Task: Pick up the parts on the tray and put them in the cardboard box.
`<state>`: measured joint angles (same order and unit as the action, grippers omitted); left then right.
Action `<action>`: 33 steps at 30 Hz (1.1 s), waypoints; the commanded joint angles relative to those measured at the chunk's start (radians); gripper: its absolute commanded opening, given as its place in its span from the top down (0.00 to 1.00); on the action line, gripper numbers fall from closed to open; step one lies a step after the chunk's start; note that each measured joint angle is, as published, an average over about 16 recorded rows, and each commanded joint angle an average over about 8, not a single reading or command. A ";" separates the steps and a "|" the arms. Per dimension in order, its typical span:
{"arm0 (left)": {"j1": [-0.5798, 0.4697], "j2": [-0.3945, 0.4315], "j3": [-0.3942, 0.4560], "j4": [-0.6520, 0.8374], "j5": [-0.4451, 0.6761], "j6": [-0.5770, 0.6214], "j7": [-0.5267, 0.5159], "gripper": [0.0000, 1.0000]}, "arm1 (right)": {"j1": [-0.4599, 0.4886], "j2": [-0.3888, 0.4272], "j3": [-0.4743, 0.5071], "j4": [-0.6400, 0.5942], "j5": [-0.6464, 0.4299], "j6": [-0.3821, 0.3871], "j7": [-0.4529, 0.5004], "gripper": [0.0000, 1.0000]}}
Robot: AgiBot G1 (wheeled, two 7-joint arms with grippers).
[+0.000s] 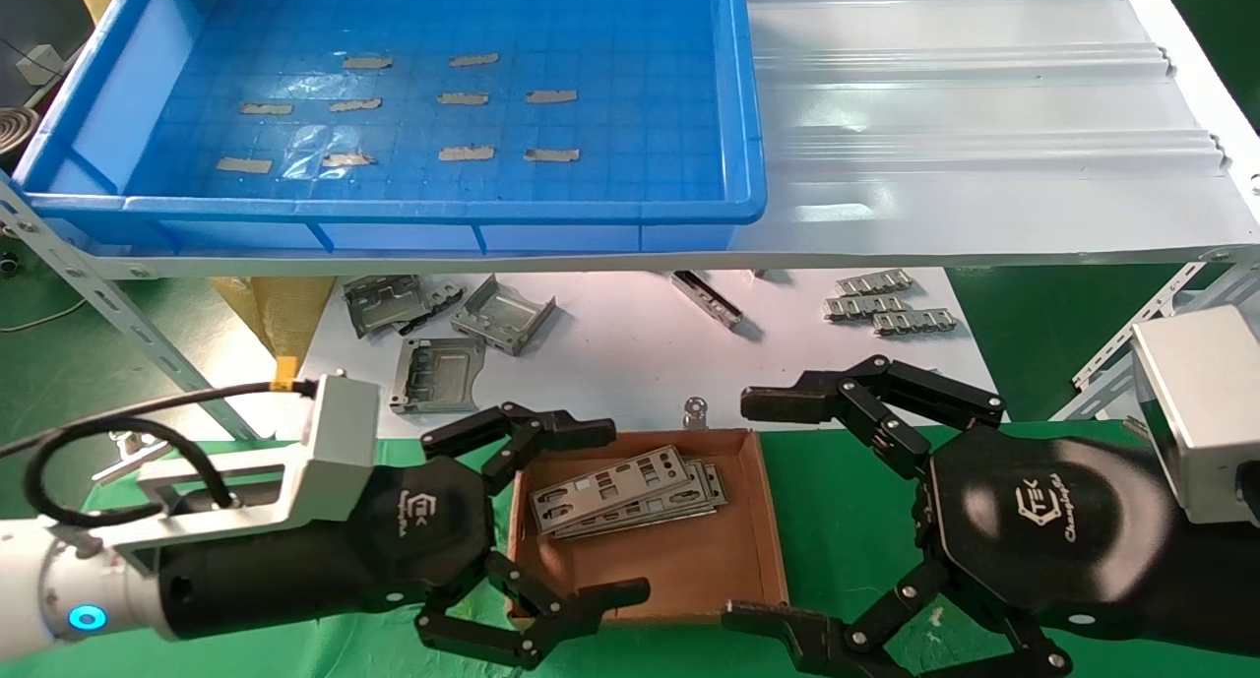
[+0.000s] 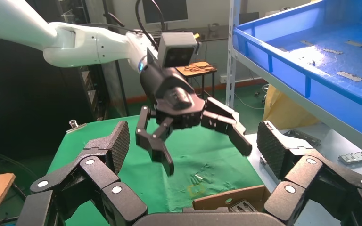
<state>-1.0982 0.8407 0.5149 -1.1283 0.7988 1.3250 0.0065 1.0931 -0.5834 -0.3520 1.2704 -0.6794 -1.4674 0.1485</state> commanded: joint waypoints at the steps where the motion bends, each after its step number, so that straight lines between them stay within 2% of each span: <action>1: 0.001 -0.012 -0.013 -0.008 -0.004 0.009 -0.010 0.00 | 0.000 0.000 0.000 0.000 0.000 0.000 0.000 0.00; 33: 0.022 -0.210 -0.215 -0.142 -0.062 0.156 -0.177 0.00 | 0.000 0.000 0.000 0.000 0.000 0.000 0.000 0.00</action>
<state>-1.0768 0.6336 0.3026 -1.2688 0.7370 1.4791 -0.1681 1.0931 -0.5832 -0.3525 1.2703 -0.6791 -1.4672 0.1482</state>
